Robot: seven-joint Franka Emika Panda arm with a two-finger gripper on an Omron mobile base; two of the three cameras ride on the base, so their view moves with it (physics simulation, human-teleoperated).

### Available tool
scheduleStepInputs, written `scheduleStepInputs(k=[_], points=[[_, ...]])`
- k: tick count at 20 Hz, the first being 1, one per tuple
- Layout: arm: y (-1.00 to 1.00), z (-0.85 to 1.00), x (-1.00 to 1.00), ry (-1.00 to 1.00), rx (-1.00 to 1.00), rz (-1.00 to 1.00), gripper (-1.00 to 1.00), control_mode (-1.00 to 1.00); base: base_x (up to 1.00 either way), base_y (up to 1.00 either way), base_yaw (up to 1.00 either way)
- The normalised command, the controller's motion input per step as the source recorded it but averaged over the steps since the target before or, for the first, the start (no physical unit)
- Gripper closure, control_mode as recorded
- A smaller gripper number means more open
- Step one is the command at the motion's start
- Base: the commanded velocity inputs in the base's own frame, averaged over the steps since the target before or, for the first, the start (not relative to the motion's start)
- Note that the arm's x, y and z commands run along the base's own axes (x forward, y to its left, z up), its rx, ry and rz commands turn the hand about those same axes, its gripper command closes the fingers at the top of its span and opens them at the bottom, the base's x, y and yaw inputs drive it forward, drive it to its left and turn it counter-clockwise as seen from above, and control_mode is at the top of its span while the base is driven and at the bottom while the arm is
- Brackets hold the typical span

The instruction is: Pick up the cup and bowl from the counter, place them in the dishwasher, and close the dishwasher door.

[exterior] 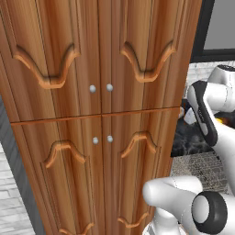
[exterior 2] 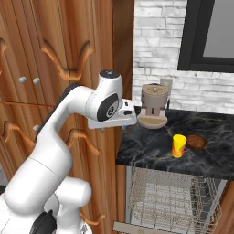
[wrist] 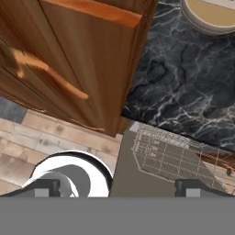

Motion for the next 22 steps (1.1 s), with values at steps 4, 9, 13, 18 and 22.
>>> scheduleStepInputs(k=[4, 9, 13, 18, 22], points=[[-0.46, -0.21, 0.00, 0.00, -0.14, 0.00, -1.00, -1.00, 0.00, 0.00, 0.00], [-0.47, -0.24, 0.00, 0.00, -0.07, 0.00, -1.00, -1.00, 0.00, 0.00, 0.00], [-0.53, -0.24, 0.00, 0.00, -0.02, 0.00, -1.00, -1.00, 0.00, 0.00, 0.00], [-0.53, -0.25, 0.04, 0.00, 0.00, 0.00, -1.00, -1.00, 0.00, 0.00, 0.00], [-0.51, -0.25, 0.14, 0.00, 0.00, 0.00, -1.00, -1.00, 0.00, 0.00, 0.00]])
